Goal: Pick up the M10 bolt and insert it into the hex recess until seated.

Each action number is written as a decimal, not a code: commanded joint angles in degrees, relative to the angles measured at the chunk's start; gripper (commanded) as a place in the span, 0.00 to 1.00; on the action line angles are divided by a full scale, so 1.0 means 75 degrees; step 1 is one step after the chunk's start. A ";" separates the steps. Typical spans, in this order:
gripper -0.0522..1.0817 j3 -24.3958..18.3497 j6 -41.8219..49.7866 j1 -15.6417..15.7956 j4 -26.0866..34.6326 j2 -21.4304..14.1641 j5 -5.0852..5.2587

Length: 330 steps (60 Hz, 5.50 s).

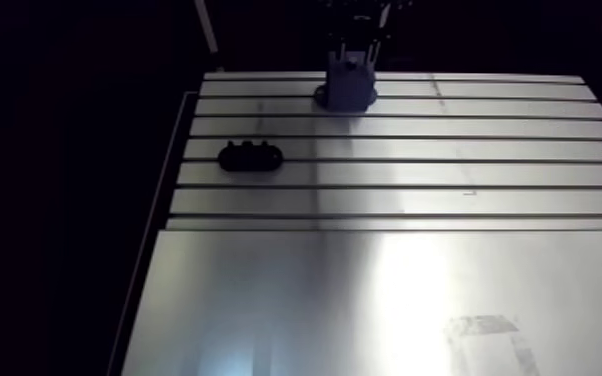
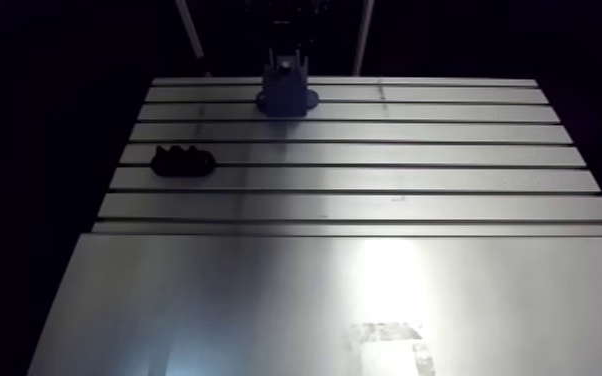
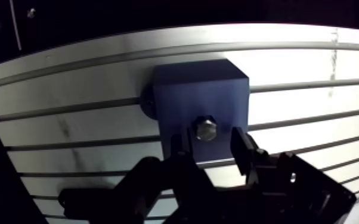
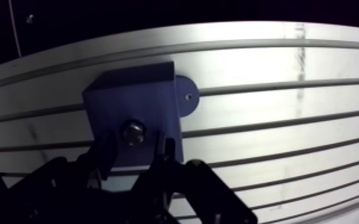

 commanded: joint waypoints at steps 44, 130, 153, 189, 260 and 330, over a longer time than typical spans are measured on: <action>0.54 -0.0011 -0.0080 0.0046 -0.0164 0.0033 0.0019; 0.66 0.0012 -0.0115 0.0023 -0.0164 0.0079 0.0006; 0.70 -0.0022 -0.0127 0.0011 -0.0211 0.0079 0.0017; 0.71 0.0001 -0.0662 0.0071 -0.0129 0.0068 0.0018; 0.71 -0.0081 -0.2836 0.0066 -0.0012 0.0079 -0.0006; 0.71 -0.0187 -0.4690 0.0081 -0.0014 0.0138 -0.0018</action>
